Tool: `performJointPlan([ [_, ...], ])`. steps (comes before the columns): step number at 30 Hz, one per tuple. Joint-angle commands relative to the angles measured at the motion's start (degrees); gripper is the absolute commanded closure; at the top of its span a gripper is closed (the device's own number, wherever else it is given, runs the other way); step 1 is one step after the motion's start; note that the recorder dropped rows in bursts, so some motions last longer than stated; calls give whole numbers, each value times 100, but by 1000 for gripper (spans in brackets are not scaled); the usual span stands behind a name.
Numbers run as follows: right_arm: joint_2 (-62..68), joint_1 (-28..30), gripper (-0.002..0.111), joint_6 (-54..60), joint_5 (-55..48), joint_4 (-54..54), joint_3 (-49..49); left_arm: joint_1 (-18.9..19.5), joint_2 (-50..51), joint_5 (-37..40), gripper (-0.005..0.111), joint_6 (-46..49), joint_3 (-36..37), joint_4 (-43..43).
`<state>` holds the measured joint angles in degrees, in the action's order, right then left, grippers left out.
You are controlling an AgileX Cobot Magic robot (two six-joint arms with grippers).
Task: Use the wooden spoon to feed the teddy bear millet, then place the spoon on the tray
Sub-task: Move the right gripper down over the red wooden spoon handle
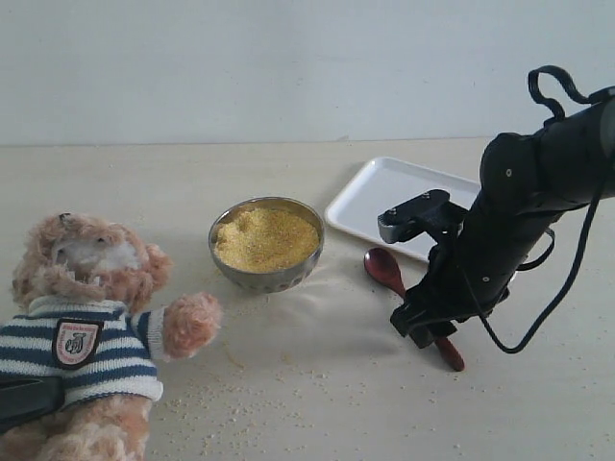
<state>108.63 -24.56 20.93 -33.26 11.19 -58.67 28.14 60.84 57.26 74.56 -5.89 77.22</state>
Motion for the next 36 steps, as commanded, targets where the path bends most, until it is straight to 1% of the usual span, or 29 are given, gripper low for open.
performJointPlan([
  [1,1,-1,52,10,82,-22,-42,23,-41,116,102,46,1,141],
  [20,1,-1,53,59,-177,41,-42,23,-41,116,102,46,1,141],
  [27,1,-1,53,341,-106,480,-42,23,-41,116,102,46,1,141],
  [36,102,-1,53,341,-64,479,-42,23,-41,116,102,46,1,141],
])
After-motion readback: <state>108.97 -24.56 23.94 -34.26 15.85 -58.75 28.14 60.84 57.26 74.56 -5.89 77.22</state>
